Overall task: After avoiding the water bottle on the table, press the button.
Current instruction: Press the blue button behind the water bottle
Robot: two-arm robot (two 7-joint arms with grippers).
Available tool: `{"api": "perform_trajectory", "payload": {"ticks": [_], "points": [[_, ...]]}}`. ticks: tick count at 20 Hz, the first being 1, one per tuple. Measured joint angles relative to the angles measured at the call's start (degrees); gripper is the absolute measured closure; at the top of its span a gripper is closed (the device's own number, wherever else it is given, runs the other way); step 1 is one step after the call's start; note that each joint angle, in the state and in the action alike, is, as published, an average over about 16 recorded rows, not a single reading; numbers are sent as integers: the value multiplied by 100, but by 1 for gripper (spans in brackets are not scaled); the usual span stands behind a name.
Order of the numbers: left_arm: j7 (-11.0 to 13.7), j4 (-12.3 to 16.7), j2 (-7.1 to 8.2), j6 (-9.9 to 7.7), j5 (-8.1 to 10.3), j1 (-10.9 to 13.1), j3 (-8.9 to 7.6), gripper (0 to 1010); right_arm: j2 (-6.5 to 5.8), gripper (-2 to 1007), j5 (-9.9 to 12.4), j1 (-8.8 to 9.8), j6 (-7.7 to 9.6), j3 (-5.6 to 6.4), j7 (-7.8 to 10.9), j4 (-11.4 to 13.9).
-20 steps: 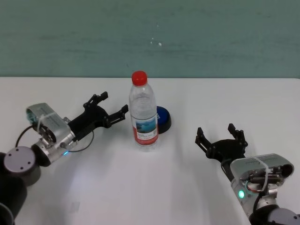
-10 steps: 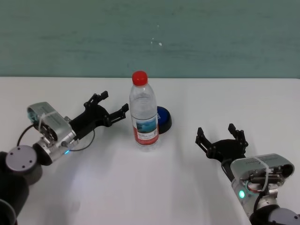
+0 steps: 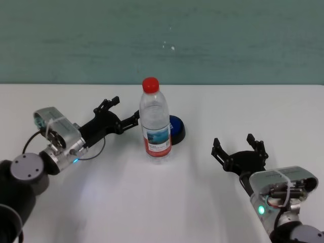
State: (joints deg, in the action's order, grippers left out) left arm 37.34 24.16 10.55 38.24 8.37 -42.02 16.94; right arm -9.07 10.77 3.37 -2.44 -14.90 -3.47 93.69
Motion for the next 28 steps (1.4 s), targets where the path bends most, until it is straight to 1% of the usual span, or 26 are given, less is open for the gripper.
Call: {"api": "perform_trajectory", "payload": {"ticks": [5,8,11,14,17,19,23,28], "points": [[40,-343,-70,136,-58,-193,-37,10,0,1,0,0,0,0,0,0],[59,-465,-83,188,-90,-264,-69,10,0,1,0,0,0,0,0,0],[70,-470,-68,194,-112,-269,-110,10,0,1,0,0,0,0,0,0],[51,-308,-13,133,-119,-180,-154,10,0,1,0,0,0,0,0,0],[4,-10,72,16,-113,-12,-197,10,0,1,0,0,0,0,0,0],[-51,273,148,-94,-102,151,-224,10,0,1,0,0,0,0,0,0],[-209,988,325,-388,-63,573,-278,10,0,1,0,0,0,0,0,0],[-473,2005,561,-819,-14,1190,-333,10,0,1,0,0,0,0,0,0]]}}
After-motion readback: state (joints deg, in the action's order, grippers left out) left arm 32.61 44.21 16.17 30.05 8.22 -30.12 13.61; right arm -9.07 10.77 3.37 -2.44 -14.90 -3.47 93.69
